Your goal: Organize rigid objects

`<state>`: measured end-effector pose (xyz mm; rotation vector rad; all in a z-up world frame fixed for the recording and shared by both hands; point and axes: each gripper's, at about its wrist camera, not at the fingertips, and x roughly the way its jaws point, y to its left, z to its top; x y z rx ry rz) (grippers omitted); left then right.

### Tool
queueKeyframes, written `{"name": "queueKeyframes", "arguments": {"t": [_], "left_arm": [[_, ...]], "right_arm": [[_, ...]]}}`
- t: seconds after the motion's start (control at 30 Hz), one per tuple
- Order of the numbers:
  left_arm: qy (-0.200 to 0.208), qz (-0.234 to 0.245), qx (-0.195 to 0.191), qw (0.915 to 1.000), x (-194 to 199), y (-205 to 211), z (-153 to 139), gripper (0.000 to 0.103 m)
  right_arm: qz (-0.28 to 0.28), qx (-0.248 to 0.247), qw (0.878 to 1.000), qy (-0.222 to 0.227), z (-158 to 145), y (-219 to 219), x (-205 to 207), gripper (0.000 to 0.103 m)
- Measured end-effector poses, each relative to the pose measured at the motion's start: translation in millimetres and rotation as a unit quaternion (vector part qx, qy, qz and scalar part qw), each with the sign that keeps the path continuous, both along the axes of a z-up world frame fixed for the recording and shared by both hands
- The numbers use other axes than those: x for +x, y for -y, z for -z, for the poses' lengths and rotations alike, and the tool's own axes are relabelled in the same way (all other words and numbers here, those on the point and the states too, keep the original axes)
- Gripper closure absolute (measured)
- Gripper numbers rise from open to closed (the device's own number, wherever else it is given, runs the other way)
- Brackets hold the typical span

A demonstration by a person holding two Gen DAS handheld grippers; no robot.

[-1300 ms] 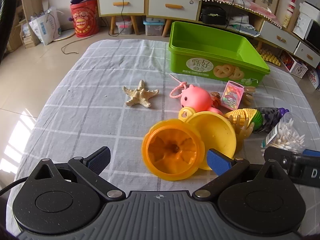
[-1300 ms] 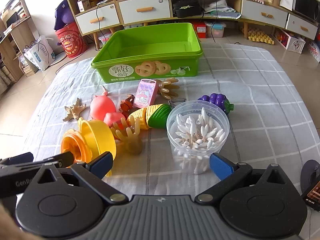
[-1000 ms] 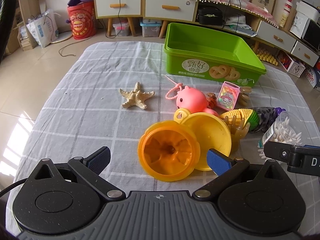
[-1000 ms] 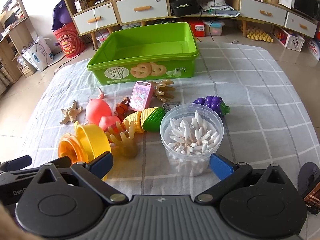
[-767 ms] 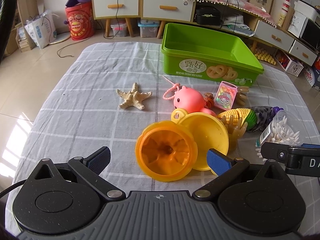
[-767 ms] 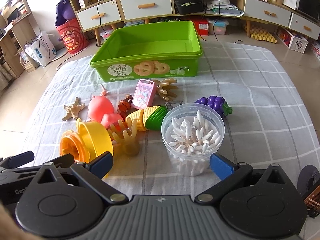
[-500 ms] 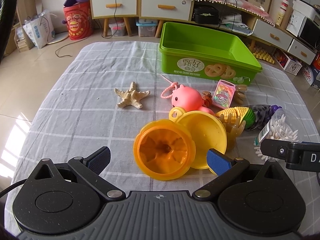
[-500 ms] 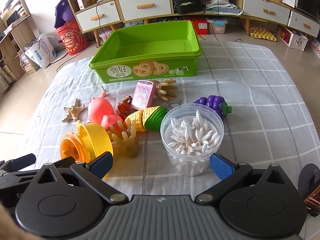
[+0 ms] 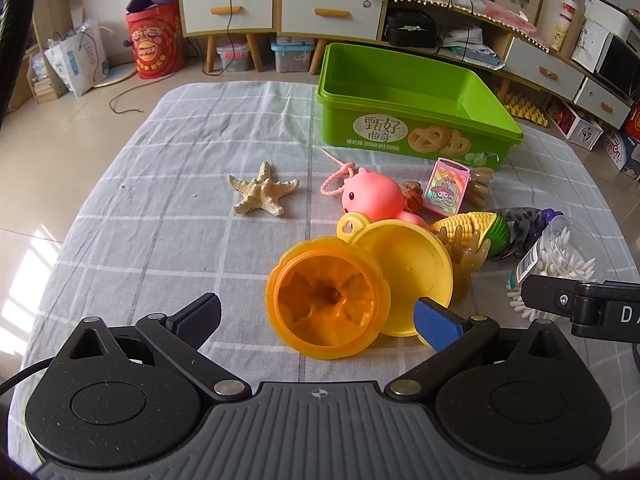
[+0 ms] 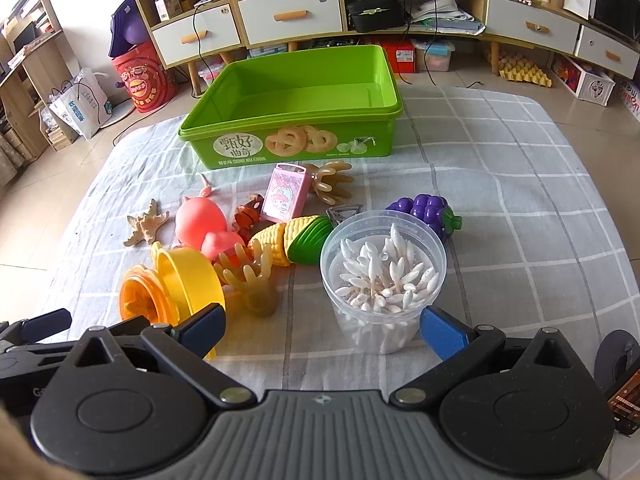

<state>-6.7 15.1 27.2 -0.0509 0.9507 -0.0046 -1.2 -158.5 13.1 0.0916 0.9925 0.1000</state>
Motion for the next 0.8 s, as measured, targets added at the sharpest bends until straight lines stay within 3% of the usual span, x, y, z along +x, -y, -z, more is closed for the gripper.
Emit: {"name": "queueKeyframes", "arguments": {"t": [0.8], "left_arm": [[-0.008, 0.005, 0.001, 1.0, -0.6, 0.8, 4.1, 0.002]], "right_arm": [[0.001, 0.001, 1.0, -0.001, 0.2, 0.0, 0.8, 0.02]]}}
